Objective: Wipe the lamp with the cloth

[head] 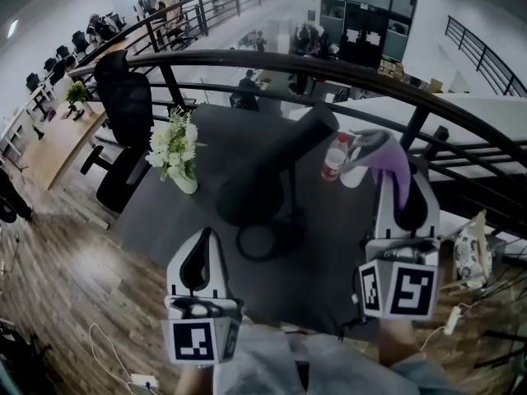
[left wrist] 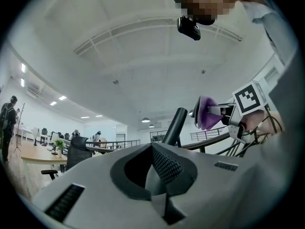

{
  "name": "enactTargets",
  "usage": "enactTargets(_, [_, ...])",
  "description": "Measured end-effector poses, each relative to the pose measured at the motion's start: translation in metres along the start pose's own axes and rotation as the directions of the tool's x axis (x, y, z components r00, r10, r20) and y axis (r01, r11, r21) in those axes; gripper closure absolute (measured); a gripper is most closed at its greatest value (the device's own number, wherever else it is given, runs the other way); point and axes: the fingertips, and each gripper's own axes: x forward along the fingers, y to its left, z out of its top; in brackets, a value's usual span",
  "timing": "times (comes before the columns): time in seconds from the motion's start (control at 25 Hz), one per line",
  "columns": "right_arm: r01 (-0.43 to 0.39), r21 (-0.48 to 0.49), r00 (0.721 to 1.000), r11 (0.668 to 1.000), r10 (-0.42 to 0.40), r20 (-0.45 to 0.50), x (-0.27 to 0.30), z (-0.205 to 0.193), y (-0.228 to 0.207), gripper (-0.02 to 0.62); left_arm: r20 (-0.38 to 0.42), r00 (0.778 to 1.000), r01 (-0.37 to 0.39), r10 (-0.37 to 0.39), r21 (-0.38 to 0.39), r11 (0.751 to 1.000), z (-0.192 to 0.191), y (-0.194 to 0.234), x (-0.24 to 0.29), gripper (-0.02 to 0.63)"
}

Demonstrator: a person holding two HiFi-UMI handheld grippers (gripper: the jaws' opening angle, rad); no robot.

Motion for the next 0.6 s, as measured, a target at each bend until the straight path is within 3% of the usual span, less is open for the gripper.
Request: enactTargets(0.6, [0.085,-0.027,0.992,0.996,-0.087,-0.086,0.030,-0.028,0.061,0.543,-0.015,0.987,0.158,-0.158,-0.019,0.987,-0.016,0.060,0.060,0.601])
